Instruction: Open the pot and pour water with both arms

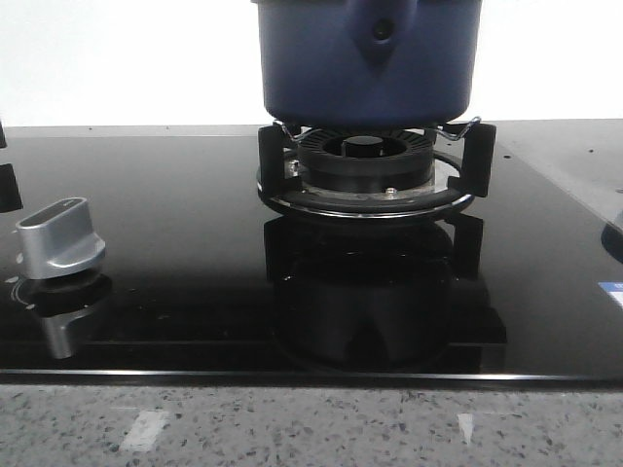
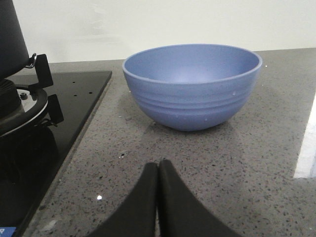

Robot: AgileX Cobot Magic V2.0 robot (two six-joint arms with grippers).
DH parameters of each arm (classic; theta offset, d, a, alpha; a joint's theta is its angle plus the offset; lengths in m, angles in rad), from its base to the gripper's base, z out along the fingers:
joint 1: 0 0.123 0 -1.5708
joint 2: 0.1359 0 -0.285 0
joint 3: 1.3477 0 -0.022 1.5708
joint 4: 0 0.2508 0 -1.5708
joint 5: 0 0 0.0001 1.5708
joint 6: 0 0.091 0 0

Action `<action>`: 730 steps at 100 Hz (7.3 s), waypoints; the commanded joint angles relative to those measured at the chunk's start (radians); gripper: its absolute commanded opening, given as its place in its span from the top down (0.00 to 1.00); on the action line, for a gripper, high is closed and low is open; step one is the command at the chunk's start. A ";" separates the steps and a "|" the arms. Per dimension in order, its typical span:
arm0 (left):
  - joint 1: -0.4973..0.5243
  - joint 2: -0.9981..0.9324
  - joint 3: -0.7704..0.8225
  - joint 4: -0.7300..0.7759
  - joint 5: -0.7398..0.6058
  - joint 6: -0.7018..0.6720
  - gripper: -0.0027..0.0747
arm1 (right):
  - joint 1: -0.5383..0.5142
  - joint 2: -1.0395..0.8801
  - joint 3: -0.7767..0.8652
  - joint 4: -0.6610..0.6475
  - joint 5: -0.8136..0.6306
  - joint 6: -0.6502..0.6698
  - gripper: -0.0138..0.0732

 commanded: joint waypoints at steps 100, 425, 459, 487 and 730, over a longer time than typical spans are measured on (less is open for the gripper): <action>-0.003 -0.028 0.031 -0.006 -0.090 -0.005 0.99 | -0.005 -0.021 0.026 -0.012 -0.079 -0.003 0.90; -0.382 1.783 -1.537 -1.457 0.626 1.677 0.34 | 0.022 0.621 -0.731 0.249 0.495 -0.153 0.36; -0.380 1.783 -1.537 -1.440 0.626 1.677 0.58 | 0.022 0.621 -0.731 0.249 0.505 -0.153 0.36; -0.378 1.769 -1.537 -1.446 0.628 1.677 0.65 | 0.022 0.621 -0.731 0.247 0.494 -0.153 0.36; 0.063 1.530 -1.537 -1.421 0.818 1.569 0.65 | -0.100 1.562 -1.810 0.223 1.051 -0.092 0.91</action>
